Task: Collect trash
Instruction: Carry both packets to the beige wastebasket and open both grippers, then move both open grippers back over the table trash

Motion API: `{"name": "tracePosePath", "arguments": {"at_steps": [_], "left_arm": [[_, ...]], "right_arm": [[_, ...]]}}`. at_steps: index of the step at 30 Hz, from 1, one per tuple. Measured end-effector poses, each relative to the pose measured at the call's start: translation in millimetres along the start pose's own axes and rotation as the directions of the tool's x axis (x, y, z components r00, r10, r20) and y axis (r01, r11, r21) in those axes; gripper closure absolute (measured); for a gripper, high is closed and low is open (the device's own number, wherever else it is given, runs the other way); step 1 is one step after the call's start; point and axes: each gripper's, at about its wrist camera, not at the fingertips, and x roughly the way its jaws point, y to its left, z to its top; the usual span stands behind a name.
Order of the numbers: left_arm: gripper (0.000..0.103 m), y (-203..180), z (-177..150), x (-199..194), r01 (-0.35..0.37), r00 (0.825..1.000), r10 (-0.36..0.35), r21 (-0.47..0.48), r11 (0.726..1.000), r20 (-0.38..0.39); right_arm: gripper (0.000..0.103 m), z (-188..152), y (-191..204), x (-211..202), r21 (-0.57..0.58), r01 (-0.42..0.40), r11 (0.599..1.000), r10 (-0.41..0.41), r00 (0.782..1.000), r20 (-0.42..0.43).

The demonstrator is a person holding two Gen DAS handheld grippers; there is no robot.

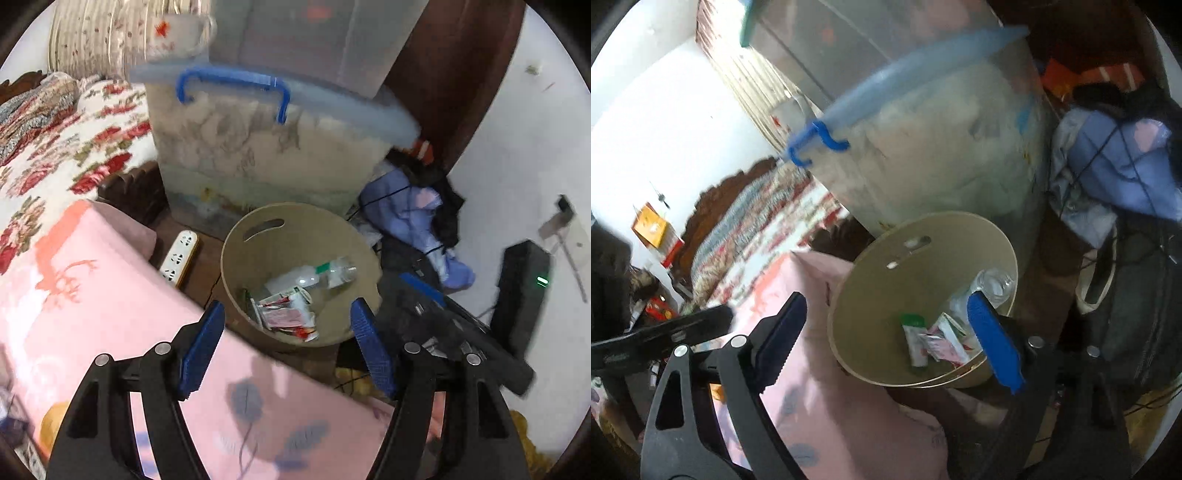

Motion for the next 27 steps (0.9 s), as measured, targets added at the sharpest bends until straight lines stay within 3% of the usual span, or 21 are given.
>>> {"name": "tracePosePath", "arguments": {"at_steps": [5, 9, 13, 17, 20, 23, 27], "left_arm": [[0.036, 25.4, -48.5, -108.0, 0.009, 0.99, -0.006, -0.025, 1.0, 0.139], [0.036, 72.6, -105.3, -185.9, -0.105, 0.971, 0.128, -0.12, 0.987, 0.201], [0.037, 119.6, -167.1, -231.5, -0.193, 0.954, 0.244, -0.267, 0.944, 0.173], [0.042, 149.5, -216.7, -250.9, -0.173, 0.96, 0.244, -0.391, 0.904, 0.138], [0.042, 152.6, -244.7, -251.8, -0.091, 0.973, 0.173, -0.439, 0.894, 0.151], [0.042, 152.9, -253.7, -238.1, -0.012, 0.988, 0.081, -0.458, 0.889, 0.133], [0.039, 139.5, -247.7, -207.0, 0.016, 0.995, 0.027, -0.445, 0.895, 0.091]], "right_arm": [[0.025, -14.4, 28.8, -16.2, -0.013, -0.089, 0.996, 0.089, 0.996, -0.007], [0.038, -34.0, 58.1, -9.1, -0.017, -0.178, 0.984, 0.176, 0.98, -0.09], [0.051, -60.9, 96.4, 14.0, -0.013, -0.276, 0.961, 0.266, 0.937, -0.225], [0.052, -89.6, 135.8, 43.8, -0.014, -0.325, 0.946, 0.3, 0.889, -0.347], [0.05, -105.0, 165.6, 73.1, -0.023, -0.337, 0.941, 0.295, 0.853, -0.43], [0.05, -115.7, 193.6, 101.5, -0.059, -0.32, 0.946, 0.256, 0.844, -0.471], [0.05, -128.0, 216.3, 136.0, -0.093, -0.284, 0.954, 0.198, 0.833, -0.517]]}}
